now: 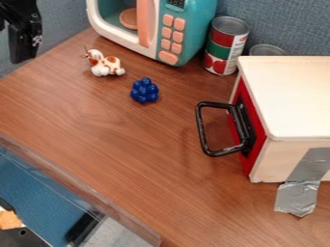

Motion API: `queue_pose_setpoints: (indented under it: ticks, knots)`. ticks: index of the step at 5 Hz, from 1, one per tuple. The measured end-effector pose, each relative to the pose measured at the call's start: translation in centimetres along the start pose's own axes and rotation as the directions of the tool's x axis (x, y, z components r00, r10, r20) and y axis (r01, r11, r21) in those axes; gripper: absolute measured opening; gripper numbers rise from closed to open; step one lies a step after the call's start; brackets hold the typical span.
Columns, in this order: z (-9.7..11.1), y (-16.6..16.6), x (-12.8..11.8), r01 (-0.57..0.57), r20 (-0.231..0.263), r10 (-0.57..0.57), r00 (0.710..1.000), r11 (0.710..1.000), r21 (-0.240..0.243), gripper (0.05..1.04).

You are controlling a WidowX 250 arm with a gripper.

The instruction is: Open the drawer

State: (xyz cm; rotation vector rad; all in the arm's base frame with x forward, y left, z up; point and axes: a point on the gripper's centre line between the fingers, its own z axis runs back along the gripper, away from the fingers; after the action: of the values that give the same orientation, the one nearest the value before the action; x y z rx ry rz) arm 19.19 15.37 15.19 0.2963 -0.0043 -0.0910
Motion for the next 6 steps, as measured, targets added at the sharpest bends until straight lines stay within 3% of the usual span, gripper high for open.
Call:
queue_pose_setpoints:
  ticks: [1, 2, 3, 4, 6]
  knots:
    - [-0.5, -0.4, -0.1, -0.009, -0.014, 0.009, 1.000, 1.000, -0.020, 0.999]
    - [-1.2, -2.9, 0.3, -0.152, -0.018, 0.151, 0.988, 0.982, -0.113, 0.999]
    - [-1.7, -6.0, 1.2, -0.302, -0.053, 0.298, 0.953, 0.933, -0.194, 0.999]
    - [-1.4, -8.8, 3.0, -0.351, -0.022, 0.358, 0.933, 0.898, -0.265, 0.999]
    - [-1.9, -13.3, 6.9, -0.369, -0.014, 0.395, 0.919, 0.844, -0.390, 0.999]
